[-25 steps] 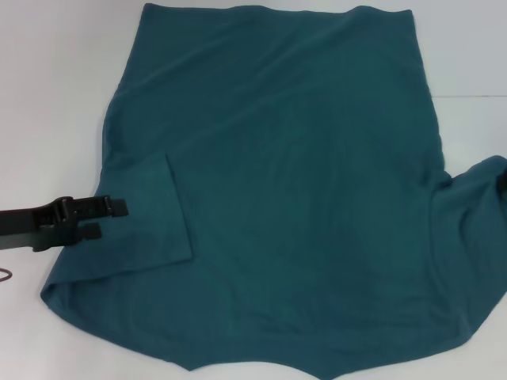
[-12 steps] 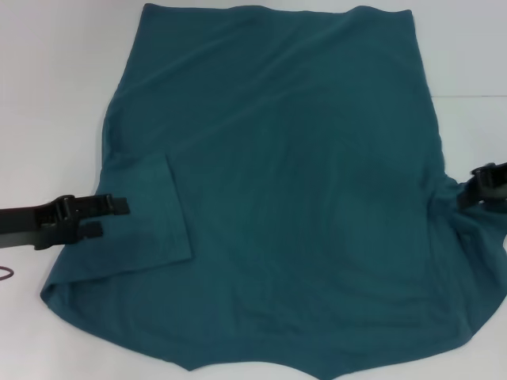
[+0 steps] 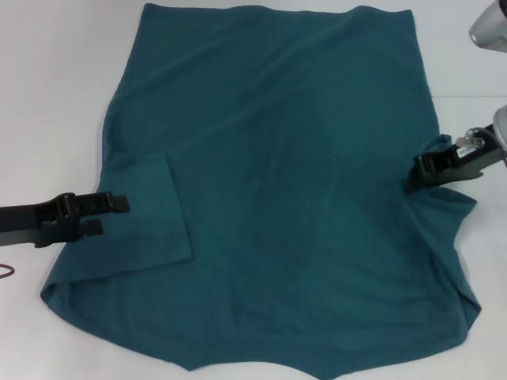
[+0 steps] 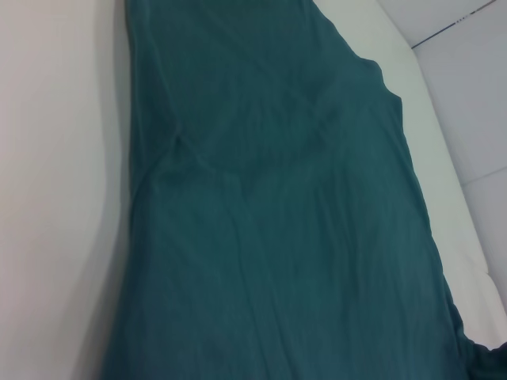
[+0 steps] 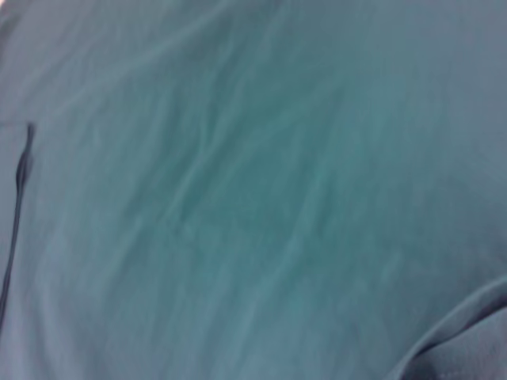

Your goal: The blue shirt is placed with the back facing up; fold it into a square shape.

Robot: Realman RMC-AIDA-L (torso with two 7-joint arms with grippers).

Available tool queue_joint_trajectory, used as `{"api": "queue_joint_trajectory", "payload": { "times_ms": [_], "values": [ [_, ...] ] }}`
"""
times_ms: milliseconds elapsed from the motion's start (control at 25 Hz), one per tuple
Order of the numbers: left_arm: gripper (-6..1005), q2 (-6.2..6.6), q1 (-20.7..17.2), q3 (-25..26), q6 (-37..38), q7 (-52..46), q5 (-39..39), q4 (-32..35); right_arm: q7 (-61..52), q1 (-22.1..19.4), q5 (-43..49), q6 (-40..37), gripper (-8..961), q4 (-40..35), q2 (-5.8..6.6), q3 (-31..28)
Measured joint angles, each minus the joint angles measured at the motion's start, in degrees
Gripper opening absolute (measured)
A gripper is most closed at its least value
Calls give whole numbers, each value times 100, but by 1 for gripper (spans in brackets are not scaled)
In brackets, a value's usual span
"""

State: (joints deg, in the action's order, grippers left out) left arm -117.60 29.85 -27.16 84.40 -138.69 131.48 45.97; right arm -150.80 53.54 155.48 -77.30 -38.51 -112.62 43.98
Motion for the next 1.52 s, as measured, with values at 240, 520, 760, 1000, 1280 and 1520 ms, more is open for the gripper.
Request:
{"api": "queue_joint_trajectory", "payload": {
  "times_ms": [240,520,760,1000,1280,1520],
  "values": [
    [821,-8,10,0,-15,0,0,0,-126,177,-12,351,14,350,3,-14],
    [822,-9,12,0,-49,0,0,-6,-195,237,-25,343,13,455,28,12],
    [821,-9,-15,0,-107,0,0,-10,-143,241,-33,214,13,519,36,30],
    [821,-19,-19,1,-159,0,0,-15,-131,219,-295,229,140,525,46,-7],
    [821,-18,-36,0,-162,0,0,-19,508,0,-1626,84,399,624,128,-50],
    [821,-3,-64,0,-146,-40,0,-18,494,-146,-1212,-256,528,418,381,-37]
  ]
}}
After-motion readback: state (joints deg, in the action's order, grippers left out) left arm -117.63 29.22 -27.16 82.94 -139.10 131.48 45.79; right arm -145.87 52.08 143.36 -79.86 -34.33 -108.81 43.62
